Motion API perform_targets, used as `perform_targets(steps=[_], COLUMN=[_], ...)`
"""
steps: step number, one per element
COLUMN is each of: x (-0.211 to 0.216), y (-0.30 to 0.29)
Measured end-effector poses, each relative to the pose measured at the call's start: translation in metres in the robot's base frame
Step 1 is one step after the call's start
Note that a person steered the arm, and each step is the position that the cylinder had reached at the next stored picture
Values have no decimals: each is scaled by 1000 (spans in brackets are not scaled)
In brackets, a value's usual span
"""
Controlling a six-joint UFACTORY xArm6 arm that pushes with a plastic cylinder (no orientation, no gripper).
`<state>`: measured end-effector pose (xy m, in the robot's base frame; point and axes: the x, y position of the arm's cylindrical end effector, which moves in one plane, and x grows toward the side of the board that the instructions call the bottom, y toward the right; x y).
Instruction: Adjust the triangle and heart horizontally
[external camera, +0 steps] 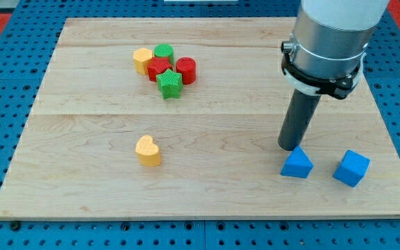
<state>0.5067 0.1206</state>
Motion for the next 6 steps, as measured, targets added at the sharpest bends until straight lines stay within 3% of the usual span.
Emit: perform_targets(steps=[1, 3, 4, 5, 6], x=[-16, 9, -1, -25, -14], y=[-46, 27, 13, -110, -250])
